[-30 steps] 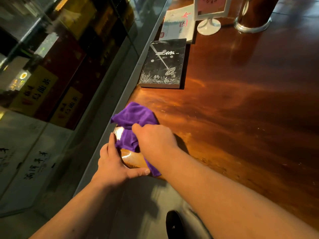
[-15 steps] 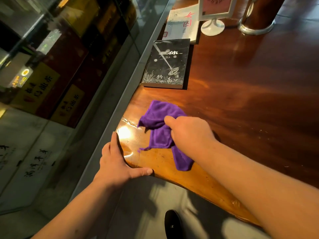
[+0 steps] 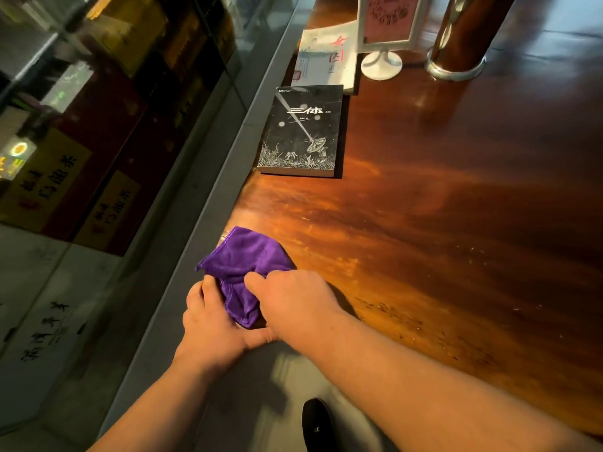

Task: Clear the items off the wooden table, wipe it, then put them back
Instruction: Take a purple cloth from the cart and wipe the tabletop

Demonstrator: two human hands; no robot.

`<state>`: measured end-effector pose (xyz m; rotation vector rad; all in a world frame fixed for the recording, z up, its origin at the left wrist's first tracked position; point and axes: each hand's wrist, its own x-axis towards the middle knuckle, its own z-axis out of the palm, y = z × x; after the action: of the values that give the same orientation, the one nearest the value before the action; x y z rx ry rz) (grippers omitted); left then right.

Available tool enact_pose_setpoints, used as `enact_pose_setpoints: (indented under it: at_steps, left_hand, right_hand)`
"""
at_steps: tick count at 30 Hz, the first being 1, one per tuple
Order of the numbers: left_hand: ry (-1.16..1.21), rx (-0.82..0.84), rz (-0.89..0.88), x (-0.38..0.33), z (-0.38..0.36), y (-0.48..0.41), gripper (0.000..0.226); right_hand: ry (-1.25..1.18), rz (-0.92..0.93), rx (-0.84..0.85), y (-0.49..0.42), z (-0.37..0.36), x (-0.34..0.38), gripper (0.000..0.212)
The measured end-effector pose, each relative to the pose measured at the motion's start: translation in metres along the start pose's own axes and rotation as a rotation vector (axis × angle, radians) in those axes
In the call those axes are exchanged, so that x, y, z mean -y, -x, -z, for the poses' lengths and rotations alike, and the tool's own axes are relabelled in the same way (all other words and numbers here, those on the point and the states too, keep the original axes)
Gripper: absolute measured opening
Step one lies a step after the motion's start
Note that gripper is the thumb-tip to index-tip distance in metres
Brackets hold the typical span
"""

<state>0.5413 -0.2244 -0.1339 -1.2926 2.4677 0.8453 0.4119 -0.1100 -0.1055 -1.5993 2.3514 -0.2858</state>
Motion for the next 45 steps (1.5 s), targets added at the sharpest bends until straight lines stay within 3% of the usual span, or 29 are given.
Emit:
enact_pose_setpoints:
  at_steps: [6,10,12,16,21,28,34,41,45]
  left_hand:
    - [-0.103,0.037,0.014,-0.002,0.005,-0.001,0.179]
    - [-0.353,-0.055,-0.072,-0.017,0.018,-0.002,0.157]
    - [-0.357,-0.12,-0.166,-0.044,0.02,-0.003,0.15]
    - [-0.343,-0.165,-0.332,-0.144,0.007,-0.004,0.143]
    - [-0.276,-0.166,-0.604,-0.292,-0.048,-0.005,0.136]
    - [-0.273,-0.112,-0.768,-0.477,-0.144,-0.009,0.138]
    - [-0.313,-0.078,-0.857,-0.578,-0.221,-0.013,0.136]
    - [-0.447,0.052,-0.75,-0.628,-0.287,-0.033,0.142]
    - [-0.513,-0.028,-0.747,-0.626,-0.305,-0.04,0.138]
  right_hand:
    - [-0.086,-0.042,-0.004,0.002,0.005,-0.001,0.044]
    - [-0.262,-0.116,-0.162,0.015,0.017,-0.026,0.023]
    - [-0.331,-0.174,-0.242,0.025,0.032,-0.051,0.02]
    - [-0.441,-0.292,-0.37,0.06,0.081,-0.127,0.025]
    - [-0.41,-0.44,-0.53,0.13,0.144,-0.251,0.024]
    - [-0.258,-0.628,-0.716,0.233,0.209,-0.425,0.02]
    - [-0.186,-0.774,-0.794,0.311,0.235,-0.537,0.019]
    - [-0.133,-0.94,-0.714,0.364,0.215,-0.625,0.013]
    - [-0.092,-1.036,-0.533,0.365,0.188,-0.658,0.02]
